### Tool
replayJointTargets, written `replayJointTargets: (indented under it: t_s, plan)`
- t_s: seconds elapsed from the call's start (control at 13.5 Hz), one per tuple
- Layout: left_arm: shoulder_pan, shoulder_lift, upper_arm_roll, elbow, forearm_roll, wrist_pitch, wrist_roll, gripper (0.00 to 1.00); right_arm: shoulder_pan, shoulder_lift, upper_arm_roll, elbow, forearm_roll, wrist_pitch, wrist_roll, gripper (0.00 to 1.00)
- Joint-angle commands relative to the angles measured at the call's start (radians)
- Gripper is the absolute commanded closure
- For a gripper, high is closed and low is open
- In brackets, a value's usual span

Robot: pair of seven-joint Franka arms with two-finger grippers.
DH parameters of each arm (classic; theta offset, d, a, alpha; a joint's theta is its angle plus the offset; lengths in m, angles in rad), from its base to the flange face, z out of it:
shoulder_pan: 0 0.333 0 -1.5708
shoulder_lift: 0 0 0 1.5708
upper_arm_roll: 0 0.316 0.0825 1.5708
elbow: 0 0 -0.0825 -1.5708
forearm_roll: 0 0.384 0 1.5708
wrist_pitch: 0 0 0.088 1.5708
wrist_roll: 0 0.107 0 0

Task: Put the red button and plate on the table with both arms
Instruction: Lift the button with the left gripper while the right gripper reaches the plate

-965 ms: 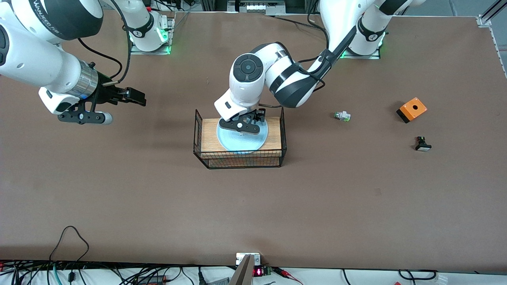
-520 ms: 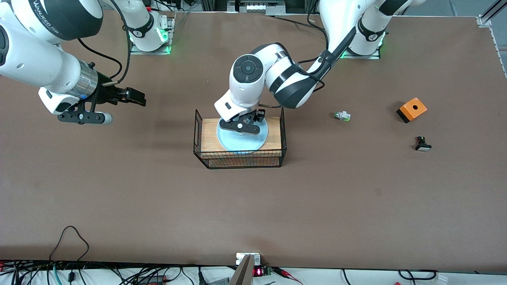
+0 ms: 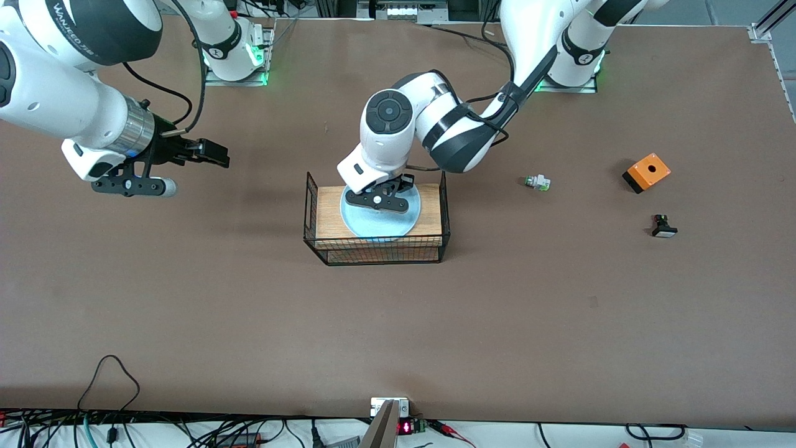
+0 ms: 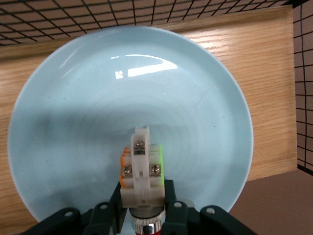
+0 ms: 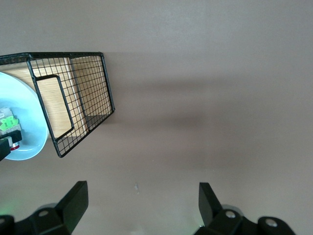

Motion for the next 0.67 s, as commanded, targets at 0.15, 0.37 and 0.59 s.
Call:
replayJointTargets:
  t_s: [0.15,0.37,0.59]
  plan:
    - [-0.002,-0.039,0.005,0.045,0.025,-0.031,-0.025,0.92,0.033,0.02,0.006,0.036,0.014,-0.001,0.065,0.0]
    - [0.012,-0.075,0.001,0.127,0.022,-0.151,-0.022,0.94,0.054,0.02,0.006,0.036,0.08,0.036,0.206,0.0]
    - [0.031,-0.121,0.002,0.177,0.02,-0.293,-0.019,0.98,0.082,0.024,0.006,0.036,0.083,0.048,0.239,0.0]
